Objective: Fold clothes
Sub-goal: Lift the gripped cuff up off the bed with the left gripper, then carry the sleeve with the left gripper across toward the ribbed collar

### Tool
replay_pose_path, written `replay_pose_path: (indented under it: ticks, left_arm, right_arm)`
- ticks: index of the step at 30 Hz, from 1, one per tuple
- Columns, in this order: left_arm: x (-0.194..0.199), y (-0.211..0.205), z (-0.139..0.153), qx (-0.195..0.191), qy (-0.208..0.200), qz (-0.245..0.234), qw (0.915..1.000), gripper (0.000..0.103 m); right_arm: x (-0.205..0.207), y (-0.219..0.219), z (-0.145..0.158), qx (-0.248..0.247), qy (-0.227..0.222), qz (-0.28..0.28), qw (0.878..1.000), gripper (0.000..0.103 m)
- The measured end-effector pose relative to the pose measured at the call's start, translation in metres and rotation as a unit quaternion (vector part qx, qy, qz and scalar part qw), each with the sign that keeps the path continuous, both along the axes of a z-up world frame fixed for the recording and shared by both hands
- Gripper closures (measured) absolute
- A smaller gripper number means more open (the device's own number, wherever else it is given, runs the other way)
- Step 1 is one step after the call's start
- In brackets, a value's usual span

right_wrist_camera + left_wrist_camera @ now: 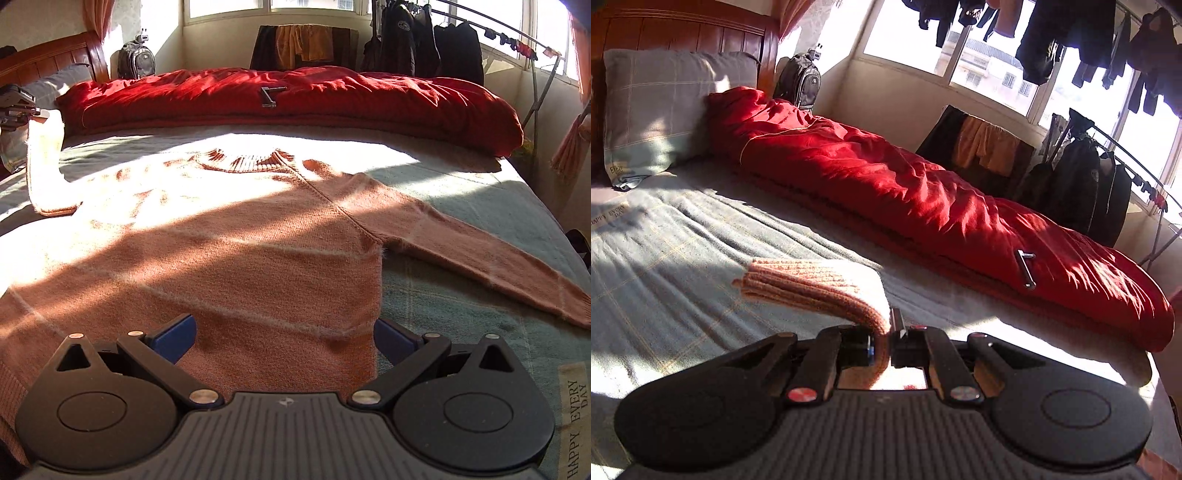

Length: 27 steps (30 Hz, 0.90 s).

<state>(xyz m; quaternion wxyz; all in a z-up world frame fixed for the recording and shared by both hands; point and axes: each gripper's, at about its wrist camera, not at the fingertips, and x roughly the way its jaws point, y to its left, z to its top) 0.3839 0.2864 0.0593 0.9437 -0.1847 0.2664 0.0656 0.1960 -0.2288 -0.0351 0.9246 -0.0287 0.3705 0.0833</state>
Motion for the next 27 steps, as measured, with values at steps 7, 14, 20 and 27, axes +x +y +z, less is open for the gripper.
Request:
replay_pose_path:
  ticks: [7,14,20,27]
  left_arm:
    - [0.001,-0.04,0.012,0.008,-0.005,-0.018,0.9998,0.098]
    - [0.009,-0.083,0.026,0.017,-0.011,-0.037,0.9991,0.098]
    - [0.016,-0.118,0.036,0.01,-0.019,-0.059,0.998,0.098]
    - [0.021,-0.164,0.043,0.009,-0.025,-0.093,0.9953,0.098]
  right_arm:
    - [-0.001,-0.012,-0.002,0.009,-0.008,0.018,1.0,0.0]
    - [-0.002,-0.024,-0.003,0.017,-0.015,0.035,0.999,0.0]
    - [0.0,-0.038,-0.001,0.032,-0.023,0.045,0.998,0.0]
    - [-0.002,-0.048,-0.008,0.036,-0.024,0.054,0.998,0.0]
